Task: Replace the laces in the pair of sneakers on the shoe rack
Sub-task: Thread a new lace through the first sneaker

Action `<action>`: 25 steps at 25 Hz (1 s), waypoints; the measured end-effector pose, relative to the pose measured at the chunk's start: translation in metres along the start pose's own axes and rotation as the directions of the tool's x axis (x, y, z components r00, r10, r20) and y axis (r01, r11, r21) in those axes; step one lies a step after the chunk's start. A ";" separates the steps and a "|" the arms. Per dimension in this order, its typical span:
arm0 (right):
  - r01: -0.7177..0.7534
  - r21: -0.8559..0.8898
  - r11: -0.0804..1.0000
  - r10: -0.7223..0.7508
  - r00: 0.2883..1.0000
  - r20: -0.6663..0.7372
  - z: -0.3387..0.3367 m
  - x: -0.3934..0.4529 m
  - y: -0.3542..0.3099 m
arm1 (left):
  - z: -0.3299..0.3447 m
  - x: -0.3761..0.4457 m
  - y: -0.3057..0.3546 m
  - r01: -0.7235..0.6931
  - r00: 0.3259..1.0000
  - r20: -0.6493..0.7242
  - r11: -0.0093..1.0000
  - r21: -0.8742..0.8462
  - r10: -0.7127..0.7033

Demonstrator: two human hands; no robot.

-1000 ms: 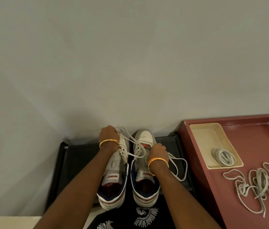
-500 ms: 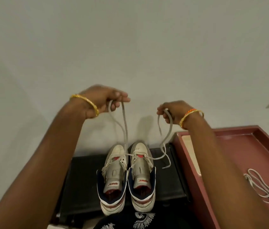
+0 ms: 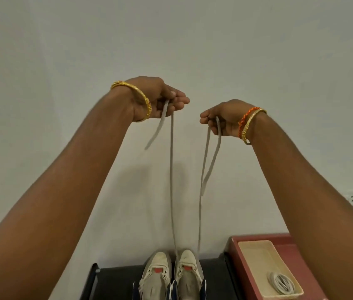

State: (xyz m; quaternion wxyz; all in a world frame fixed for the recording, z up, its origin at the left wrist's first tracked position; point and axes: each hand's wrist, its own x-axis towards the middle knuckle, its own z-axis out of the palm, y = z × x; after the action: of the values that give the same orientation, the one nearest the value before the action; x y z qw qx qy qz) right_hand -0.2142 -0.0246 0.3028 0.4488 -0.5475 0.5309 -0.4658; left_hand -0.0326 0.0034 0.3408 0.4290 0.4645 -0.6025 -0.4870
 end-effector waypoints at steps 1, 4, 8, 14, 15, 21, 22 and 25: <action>0.012 -0.020 1.000 -0.012 1.000 0.004 0.002 -0.003 -0.007 | 0.002 -0.002 0.007 0.002 1.000 0.001 1.000 -0.001 -0.002; 0.063 -0.100 0.993 -0.064 0.998 -0.003 0.005 -0.014 -0.030 | 0.008 -0.012 0.027 -0.014 1.000 -0.003 0.999 0.034 0.014; 0.153 -0.202 0.967 -0.160 0.987 -0.018 0.001 -0.028 -0.065 | 0.008 -0.023 0.050 -0.068 0.998 -0.003 0.996 0.056 0.068; 0.334 -0.248 0.909 -0.352 0.936 -0.030 -0.010 -0.047 -0.108 | 0.014 -0.034 0.070 -0.139 0.990 -0.032 0.987 -0.082 0.136; 0.364 -0.250 0.897 -0.384 0.923 -0.034 -0.012 -0.049 -0.112 | 0.017 -0.035 0.071 -0.147 0.989 -0.046 0.985 -0.092 0.143; 0.421 -0.339 0.841 -0.423 0.903 0.070 -0.016 -0.053 -0.119 | 0.036 -0.035 0.074 -0.189 0.976 -0.129 0.978 -0.083 0.178; 0.437 -0.301 0.847 -0.438 0.896 0.070 -0.017 -0.053 -0.117 | 0.038 -0.034 0.078 -0.189 0.974 -0.145 0.979 -0.081 0.176; 0.493 -0.143 0.858 -0.497 0.868 0.013 -0.021 -0.054 -0.114 | 0.039 -0.035 0.087 -0.225 0.952 -0.219 0.974 -0.024 0.215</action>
State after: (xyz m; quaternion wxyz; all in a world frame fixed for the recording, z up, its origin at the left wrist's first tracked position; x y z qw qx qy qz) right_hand -0.2160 0.0333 0.4164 0.2676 -0.6900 0.4097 -0.5332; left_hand -0.0756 0.0529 0.4181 0.5541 0.4340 -0.5886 -0.3976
